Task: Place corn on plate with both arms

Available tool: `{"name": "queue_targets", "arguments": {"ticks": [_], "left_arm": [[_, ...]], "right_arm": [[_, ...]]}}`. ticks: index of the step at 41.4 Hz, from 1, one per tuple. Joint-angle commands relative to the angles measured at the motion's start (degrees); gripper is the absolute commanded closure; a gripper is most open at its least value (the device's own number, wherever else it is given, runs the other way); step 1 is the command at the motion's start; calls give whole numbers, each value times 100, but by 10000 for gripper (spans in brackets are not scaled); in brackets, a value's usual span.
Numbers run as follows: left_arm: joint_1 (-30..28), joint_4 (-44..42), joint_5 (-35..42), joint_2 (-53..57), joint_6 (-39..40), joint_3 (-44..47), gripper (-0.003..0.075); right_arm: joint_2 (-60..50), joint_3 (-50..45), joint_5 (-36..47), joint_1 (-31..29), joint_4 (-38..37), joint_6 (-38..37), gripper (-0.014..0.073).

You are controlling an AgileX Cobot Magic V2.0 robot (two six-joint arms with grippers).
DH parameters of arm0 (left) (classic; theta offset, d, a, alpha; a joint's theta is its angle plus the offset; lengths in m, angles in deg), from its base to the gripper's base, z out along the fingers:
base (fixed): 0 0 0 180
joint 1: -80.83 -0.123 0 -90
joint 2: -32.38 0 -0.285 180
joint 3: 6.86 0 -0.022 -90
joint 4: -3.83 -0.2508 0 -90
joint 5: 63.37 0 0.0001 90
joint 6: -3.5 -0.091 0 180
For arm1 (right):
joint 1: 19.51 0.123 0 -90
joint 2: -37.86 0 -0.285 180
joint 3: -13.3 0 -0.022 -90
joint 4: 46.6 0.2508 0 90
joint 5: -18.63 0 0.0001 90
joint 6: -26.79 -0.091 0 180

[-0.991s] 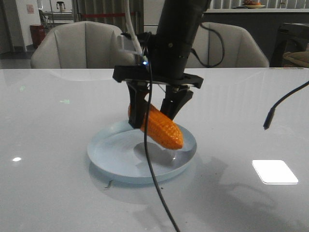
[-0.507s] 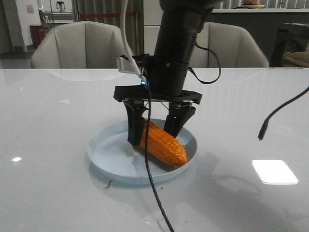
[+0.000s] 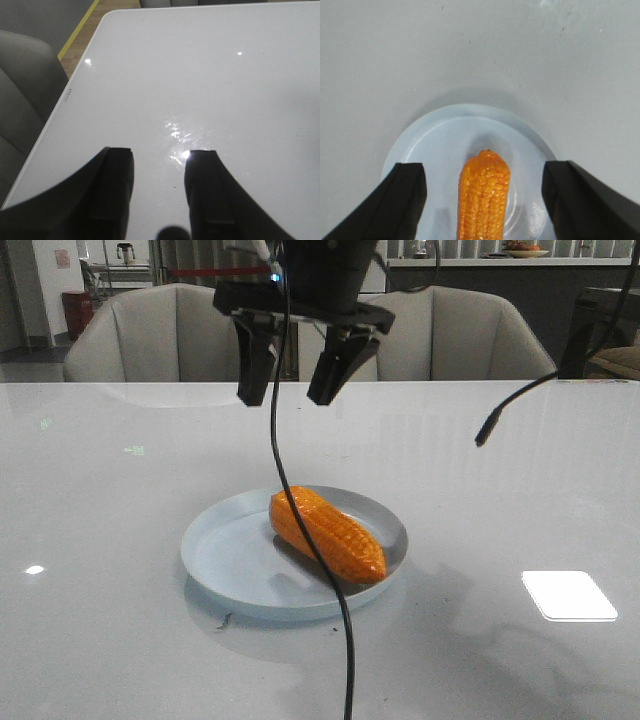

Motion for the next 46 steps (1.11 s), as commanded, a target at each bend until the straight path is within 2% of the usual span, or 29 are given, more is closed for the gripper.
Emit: {"name": "queue_targets", "arguments": {"ticks": [1, 9, 19, 26, 33, 46], "left_arm": [[-15, -56, 411, 18, 21, -165, 394], [-15, -108, 411, 18, 21, -165, 394], [-15, -152, 411, 18, 21, -165, 394], [-15, -153, 411, 18, 21, -165, 394], [-15, -153, 411, 18, 21, -165, 394], [-15, -153, 411, 18, 21, -165, 394]], "right_arm": [[-640, 384, -541, -94, 8, 60, 9], [-1352, 423, -555, -469, -226, -190, 13], [-2519, 226, -574, -1511, -319, -255, 13], [-3495, -338, -574, -2374, -517, -250, 13], [-4505, -1486, -246, -3013, -800, -27, 13], [-6566, -5193, 1516, -3368, -800, 30, 13]]}}
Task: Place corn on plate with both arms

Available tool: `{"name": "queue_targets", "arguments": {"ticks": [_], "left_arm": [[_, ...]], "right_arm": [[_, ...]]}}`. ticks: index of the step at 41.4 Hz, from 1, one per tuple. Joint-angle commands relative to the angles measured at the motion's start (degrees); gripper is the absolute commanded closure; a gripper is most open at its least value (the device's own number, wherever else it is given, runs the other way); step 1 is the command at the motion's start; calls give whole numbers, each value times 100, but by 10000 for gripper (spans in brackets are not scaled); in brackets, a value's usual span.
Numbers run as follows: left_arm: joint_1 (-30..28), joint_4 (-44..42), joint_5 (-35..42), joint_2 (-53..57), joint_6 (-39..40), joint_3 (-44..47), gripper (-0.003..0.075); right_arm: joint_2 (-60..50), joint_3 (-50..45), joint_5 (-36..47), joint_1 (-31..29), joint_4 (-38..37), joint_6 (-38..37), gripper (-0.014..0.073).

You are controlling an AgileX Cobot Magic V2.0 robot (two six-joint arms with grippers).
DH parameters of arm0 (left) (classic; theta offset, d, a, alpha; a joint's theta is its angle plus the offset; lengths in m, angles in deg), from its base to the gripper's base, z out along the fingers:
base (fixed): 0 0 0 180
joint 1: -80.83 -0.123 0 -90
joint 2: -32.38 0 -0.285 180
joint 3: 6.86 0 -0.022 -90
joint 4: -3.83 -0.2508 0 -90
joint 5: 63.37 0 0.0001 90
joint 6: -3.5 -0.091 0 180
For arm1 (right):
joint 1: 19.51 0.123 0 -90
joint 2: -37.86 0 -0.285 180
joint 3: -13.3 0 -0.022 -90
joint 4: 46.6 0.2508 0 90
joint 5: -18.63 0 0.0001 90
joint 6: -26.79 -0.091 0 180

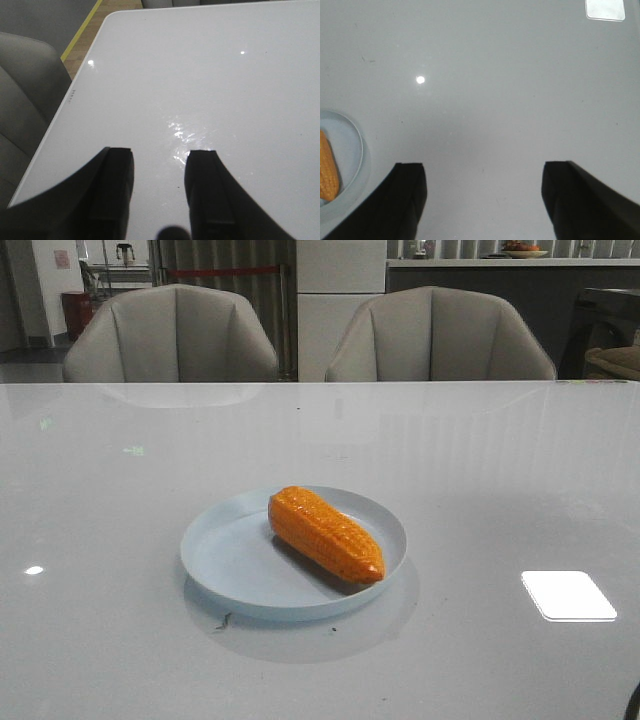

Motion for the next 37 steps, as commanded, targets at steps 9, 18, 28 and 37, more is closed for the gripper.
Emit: {"name": "queue_targets", "arguments": {"ticks": [9, 18, 28, 37], "left_arm": [[-15, -72, 411, 18, 31, -165, 394], [-15, -72, 411, 18, 31, -165, 394], [-15, -72, 411, 6, 31, -165, 402], [-15, -25, 411, 6, 31, -165, 639]], "right_arm": [[-1435, -2551, 1382, -51, -10, 70, 13], [-1893, -3163, 1497, -51, -10, 44, 13], [-1918, -3163, 1521, -51, -10, 44, 13], [-1918, -3163, 1427, -51, -10, 44, 13]]}}
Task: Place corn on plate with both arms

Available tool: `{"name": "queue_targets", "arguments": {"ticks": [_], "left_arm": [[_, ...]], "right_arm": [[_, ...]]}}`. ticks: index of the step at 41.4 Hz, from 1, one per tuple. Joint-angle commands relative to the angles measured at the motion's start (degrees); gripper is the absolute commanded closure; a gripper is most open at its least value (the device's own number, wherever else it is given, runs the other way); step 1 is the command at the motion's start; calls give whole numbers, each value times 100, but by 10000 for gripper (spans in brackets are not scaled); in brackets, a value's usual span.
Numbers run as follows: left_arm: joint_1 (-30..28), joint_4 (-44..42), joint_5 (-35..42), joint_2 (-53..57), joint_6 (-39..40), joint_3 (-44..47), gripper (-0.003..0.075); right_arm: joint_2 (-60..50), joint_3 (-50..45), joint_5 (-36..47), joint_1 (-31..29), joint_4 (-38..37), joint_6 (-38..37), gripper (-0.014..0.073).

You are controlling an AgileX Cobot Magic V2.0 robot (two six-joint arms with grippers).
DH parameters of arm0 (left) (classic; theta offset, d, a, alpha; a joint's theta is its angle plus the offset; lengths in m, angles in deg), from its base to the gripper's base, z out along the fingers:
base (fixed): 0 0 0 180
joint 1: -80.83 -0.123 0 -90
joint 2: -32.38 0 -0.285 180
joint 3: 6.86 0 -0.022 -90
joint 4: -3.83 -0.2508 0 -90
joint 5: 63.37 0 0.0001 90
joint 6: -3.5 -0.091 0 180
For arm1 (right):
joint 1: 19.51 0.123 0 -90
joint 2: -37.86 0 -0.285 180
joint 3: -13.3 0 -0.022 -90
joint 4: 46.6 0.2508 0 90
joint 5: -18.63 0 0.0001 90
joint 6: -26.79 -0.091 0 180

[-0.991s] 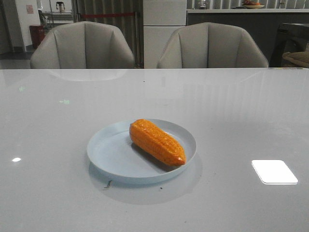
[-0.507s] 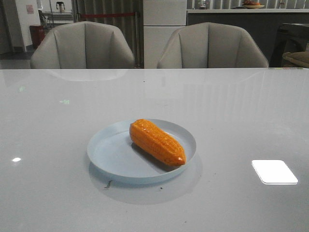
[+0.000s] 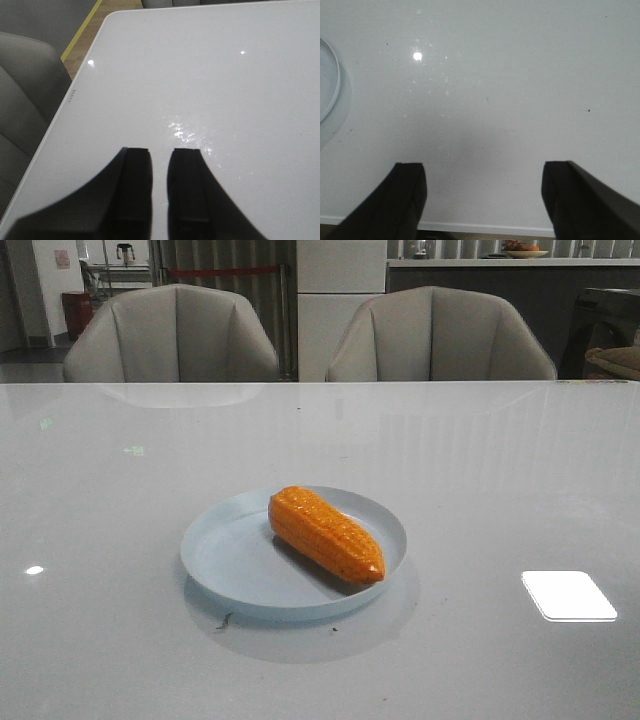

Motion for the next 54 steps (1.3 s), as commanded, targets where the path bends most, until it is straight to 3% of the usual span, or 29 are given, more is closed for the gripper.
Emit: {"name": "queue_targets", "arguments": {"ticks": [1, 29, 36, 39, 49, 54], "left_arm": [[-15, -13, 411, 6, 31, -165, 629], [-15, 74, 403, 6, 31, -165, 622], [236, -29, 570, 138, 31, -64, 622], [403, 26, 1038, 292, 31, 166, 622], [578, 38, 4351, 1320, 31, 1749, 622], [578, 38, 4911, 2026, 31, 2311, 622]], "right_arm": [[-55, 147, 252, -38, -10, 39, 13], [-55, 147, 230, -38, -10, 39, 13], [-55, 147, 230, -38, -10, 39, 13], [-55, 147, 230, -38, -10, 39, 13], [-55, 147, 230, -38, -10, 39, 13], [-55, 147, 230, -38, -10, 39, 13]]}}
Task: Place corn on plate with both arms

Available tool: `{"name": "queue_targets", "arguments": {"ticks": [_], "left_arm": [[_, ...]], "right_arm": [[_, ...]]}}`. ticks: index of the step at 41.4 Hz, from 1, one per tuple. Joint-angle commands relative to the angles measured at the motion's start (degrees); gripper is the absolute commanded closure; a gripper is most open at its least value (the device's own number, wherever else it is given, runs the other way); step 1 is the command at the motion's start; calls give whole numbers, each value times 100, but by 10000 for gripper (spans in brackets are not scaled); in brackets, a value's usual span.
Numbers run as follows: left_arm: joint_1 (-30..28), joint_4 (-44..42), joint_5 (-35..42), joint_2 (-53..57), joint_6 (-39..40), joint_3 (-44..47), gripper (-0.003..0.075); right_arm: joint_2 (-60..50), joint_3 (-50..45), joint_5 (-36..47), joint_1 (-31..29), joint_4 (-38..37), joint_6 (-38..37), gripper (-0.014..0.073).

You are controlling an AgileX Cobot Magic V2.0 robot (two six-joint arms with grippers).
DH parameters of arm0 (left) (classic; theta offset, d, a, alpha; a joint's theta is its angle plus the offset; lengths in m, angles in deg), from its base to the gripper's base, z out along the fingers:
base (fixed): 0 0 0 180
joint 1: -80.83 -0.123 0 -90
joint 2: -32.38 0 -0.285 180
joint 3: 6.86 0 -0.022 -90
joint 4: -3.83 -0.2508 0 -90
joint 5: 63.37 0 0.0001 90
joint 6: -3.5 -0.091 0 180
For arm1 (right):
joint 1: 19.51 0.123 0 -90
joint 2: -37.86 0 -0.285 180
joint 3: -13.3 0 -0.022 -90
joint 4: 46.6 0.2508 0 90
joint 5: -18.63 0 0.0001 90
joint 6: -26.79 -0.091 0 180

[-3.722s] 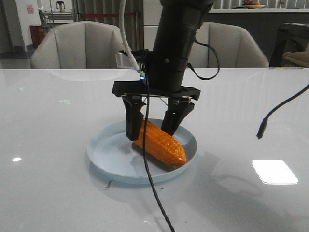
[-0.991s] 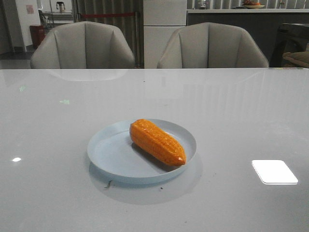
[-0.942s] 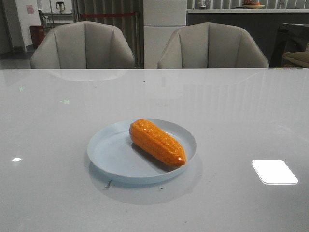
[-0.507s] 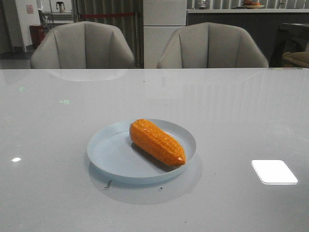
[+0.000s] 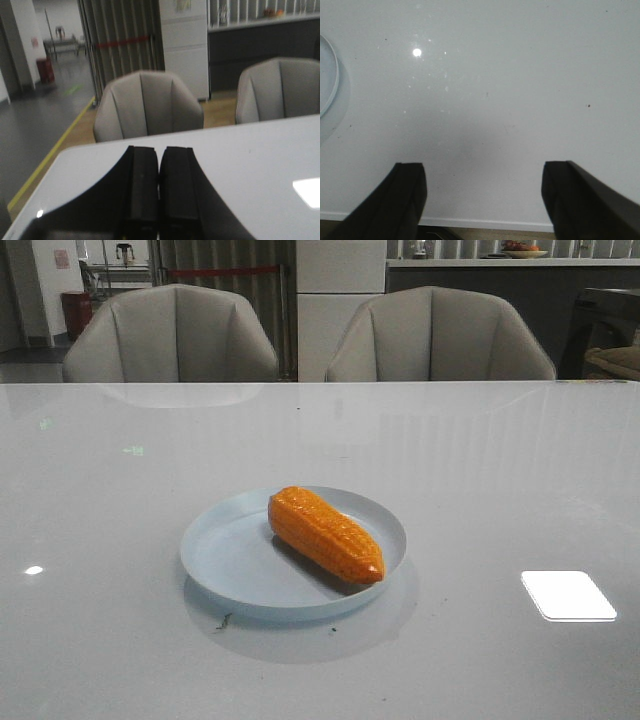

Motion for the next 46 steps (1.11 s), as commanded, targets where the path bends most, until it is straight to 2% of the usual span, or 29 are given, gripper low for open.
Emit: {"name": "queue_targets", "arguments": {"ticks": [1, 10, 18, 32, 34, 37, 46], "left_arm": [[42, 24, 996, 463, 42, 212, 622], [42, 323, 1006, 1728, -11, 1114, 622], [42, 715, 1006, 2883, -568, 1797, 622], [21, 756, 1110, 2858, -568, 2705, 622], [21, 756, 614, 2858, -568, 2688, 622], [21, 845, 347, 2858, -568, 2688, 622], [21, 974, 287, 2846, -568, 2688, 622]], "right_arm": [[-52, 147, 301, -38, -10, 39, 13], [-52, 147, 301, -38, -10, 39, 13], [-52, 147, 301, -38, -10, 39, 13], [-33, 147, 283, -38, -10, 39, 13], [-33, 147, 283, -38, -10, 39, 13], [-33, 147, 283, -38, -10, 39, 13], [-33, 147, 273, -38, -10, 39, 13]]}}
